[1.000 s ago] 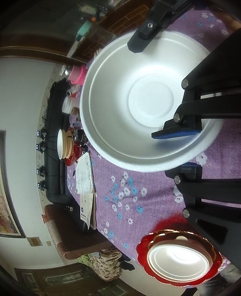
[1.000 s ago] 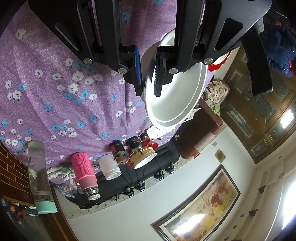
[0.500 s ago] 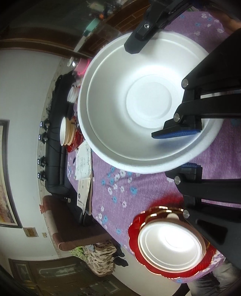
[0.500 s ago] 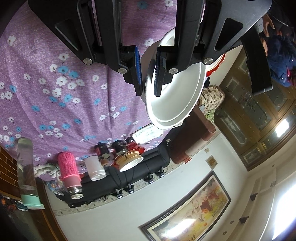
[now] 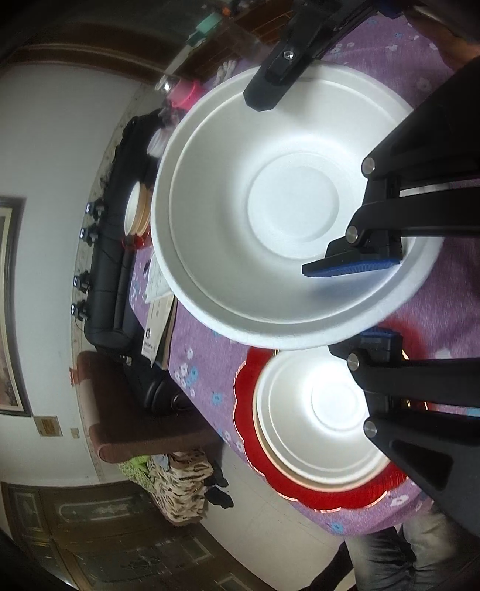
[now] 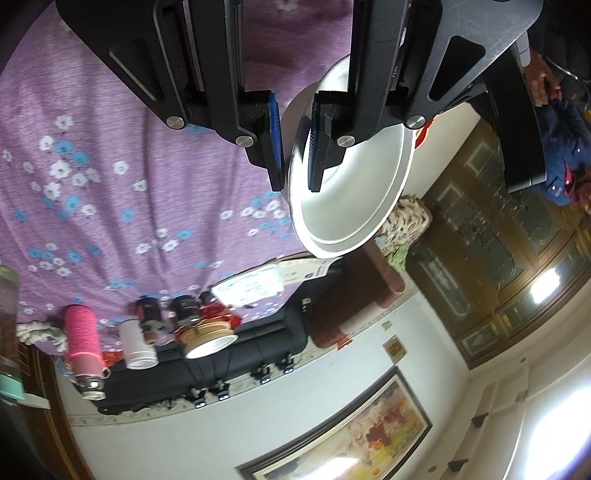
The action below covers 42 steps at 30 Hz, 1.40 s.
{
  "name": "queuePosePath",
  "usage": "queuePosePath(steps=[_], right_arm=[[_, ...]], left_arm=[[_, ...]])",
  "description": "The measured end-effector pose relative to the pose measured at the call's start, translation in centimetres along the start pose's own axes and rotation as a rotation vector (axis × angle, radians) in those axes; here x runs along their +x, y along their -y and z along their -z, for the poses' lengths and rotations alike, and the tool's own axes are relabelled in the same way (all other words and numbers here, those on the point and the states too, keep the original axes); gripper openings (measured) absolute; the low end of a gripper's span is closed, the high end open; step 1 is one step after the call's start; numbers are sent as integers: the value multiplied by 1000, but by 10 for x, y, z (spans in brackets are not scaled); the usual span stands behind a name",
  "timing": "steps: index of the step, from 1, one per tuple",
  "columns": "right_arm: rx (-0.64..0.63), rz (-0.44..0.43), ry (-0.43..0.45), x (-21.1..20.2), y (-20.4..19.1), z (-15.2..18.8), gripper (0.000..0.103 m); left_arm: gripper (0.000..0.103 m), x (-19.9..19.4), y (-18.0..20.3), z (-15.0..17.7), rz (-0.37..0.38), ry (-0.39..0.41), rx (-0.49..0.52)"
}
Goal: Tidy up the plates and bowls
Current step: 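Lift the white bowl and carry it toward the red plate stack, then lower the white bowl onto the stacked bowls and open both grippers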
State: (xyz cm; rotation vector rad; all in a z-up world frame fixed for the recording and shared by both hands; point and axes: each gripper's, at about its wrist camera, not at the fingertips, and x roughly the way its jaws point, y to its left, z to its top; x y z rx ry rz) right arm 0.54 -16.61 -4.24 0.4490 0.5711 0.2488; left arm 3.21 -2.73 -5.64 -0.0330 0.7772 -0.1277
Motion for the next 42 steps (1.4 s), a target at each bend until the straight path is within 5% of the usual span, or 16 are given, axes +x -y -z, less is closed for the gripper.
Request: queuePosePath(steps=[22,42], right_arm=[[-54,-80,-113,63,-63,21,13],[-11,-110,-214,109,-79,35,13]], left_arm=[[21,10,-70,-5,-95,-12,-115],[21,20,-106,-3,-136,-39,-164]])
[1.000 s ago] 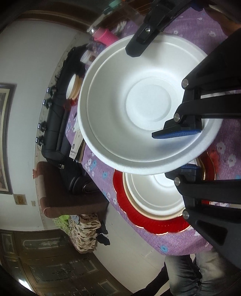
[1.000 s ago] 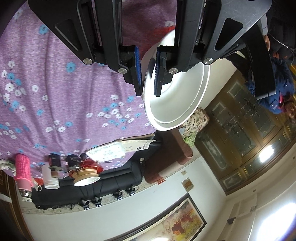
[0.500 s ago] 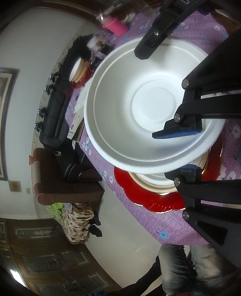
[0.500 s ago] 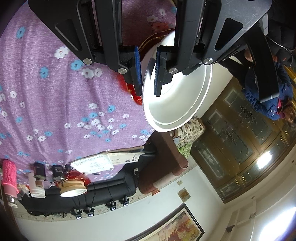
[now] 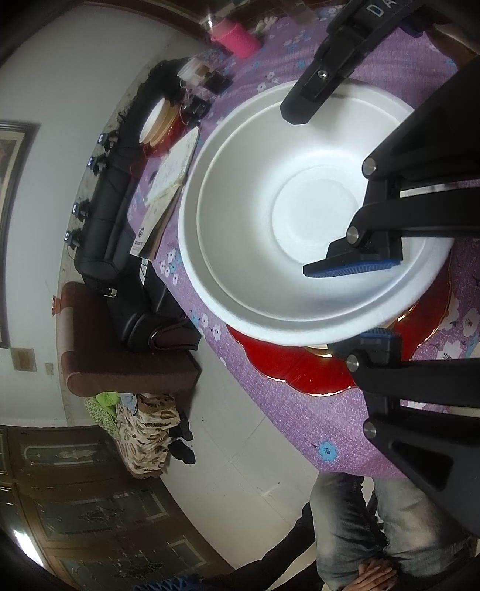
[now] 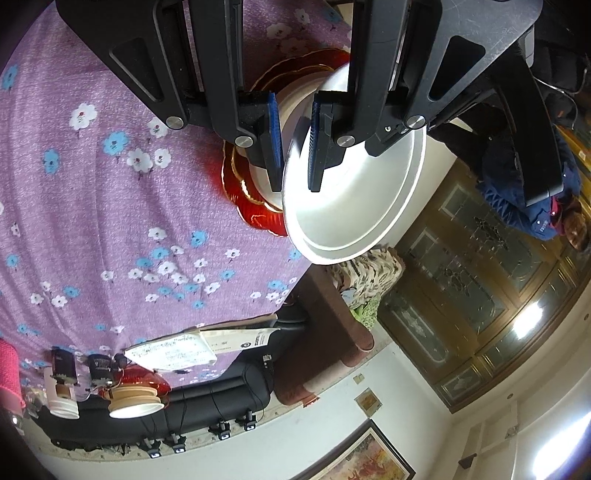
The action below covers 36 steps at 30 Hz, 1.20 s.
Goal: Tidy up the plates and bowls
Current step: 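Lower the white bowl onto the stacked bowls and open both grippers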
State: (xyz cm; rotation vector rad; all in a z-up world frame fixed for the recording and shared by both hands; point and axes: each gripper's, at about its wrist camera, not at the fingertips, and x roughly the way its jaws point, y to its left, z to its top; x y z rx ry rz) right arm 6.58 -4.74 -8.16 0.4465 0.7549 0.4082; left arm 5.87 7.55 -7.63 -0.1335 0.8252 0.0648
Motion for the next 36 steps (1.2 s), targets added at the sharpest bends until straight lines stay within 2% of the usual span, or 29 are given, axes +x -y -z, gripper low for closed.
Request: queuePosePath(steps=[33,36], right_arm=[[33,10,-85,37,1,8,15],[31,6,-94,41,-1,9,15]], left_arm=[[22,17,-13,-4,1,-31,-8],[22,18,-10,-5,-16,-25,2]])
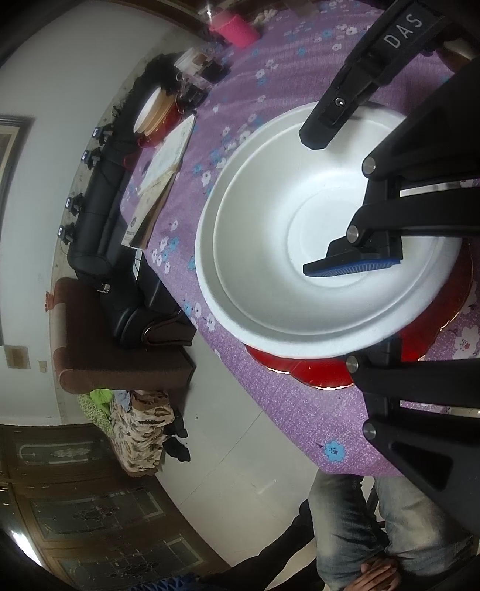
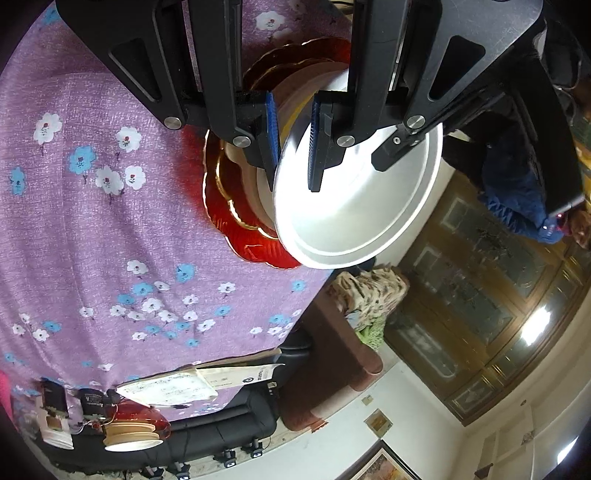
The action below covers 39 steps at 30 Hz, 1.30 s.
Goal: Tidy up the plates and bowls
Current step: 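Lower the white bowl onto the stacked bowls and open both grippers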
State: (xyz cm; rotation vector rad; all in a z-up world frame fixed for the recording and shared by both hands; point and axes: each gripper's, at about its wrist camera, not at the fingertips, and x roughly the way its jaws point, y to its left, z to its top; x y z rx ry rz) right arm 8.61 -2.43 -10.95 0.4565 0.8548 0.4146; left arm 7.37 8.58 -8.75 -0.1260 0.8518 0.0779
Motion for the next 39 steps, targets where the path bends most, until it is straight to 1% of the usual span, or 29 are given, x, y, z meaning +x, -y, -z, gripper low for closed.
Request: queuePosePath(steps=[13,18,21,25,29,39], right_arm=[[3,-6,4,6,1,-6,15],[6,-6,13,6,3,-9,15],[-5,3,26,5,3,-9,15],[-4,6,32,4,6,-10,15],[3,5,34,2,9,-11,15],[1,8,74,-12,8,-13,15]], left_arm=[[22,4,-2,-4,2,-1,-1],[22,7,-2,-8,13,-6,2],[22,8,-3,-8,31,-11,-3],[22,7,0,-7,23,-8,9],[22,6,1,-8,32,-14,7],[22,-4,7,-7,41,1,24]])
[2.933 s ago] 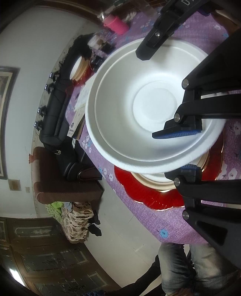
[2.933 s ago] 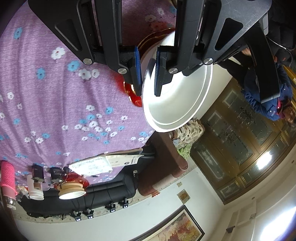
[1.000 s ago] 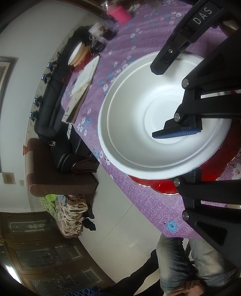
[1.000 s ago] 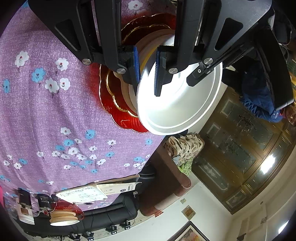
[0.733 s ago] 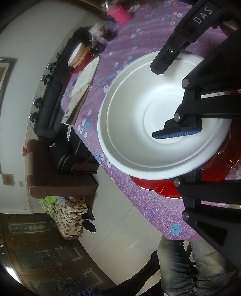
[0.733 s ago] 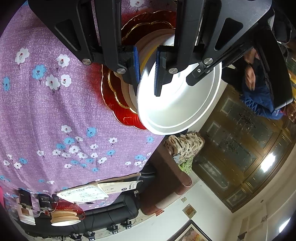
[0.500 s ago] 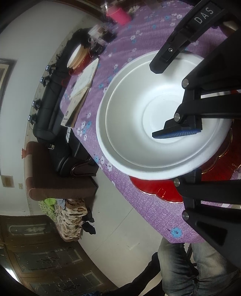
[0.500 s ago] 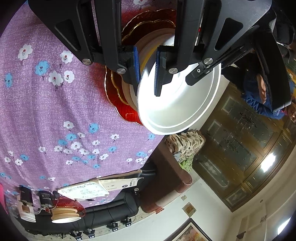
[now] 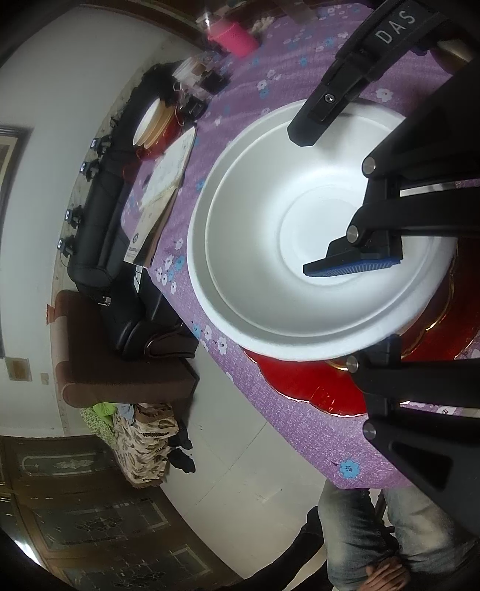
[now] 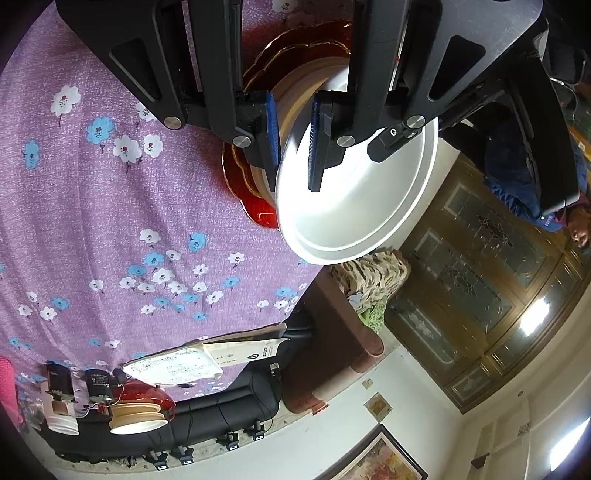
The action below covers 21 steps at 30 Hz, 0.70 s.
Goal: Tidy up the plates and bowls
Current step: 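Lower the white bowl onto the stacked bowls and open both grippers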
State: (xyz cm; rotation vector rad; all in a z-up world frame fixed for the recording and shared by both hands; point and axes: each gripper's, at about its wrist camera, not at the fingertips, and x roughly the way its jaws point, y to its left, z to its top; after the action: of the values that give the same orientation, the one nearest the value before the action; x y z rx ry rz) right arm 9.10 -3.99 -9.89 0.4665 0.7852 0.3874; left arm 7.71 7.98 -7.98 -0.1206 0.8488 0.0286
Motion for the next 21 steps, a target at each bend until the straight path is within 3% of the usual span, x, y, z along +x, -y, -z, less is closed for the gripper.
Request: queuePosePath(steps=[21], right_arm=[[-5,3,-41,11,-2,11,15]], left_arm=[[22,6,-6,4,-45,-2,9]])
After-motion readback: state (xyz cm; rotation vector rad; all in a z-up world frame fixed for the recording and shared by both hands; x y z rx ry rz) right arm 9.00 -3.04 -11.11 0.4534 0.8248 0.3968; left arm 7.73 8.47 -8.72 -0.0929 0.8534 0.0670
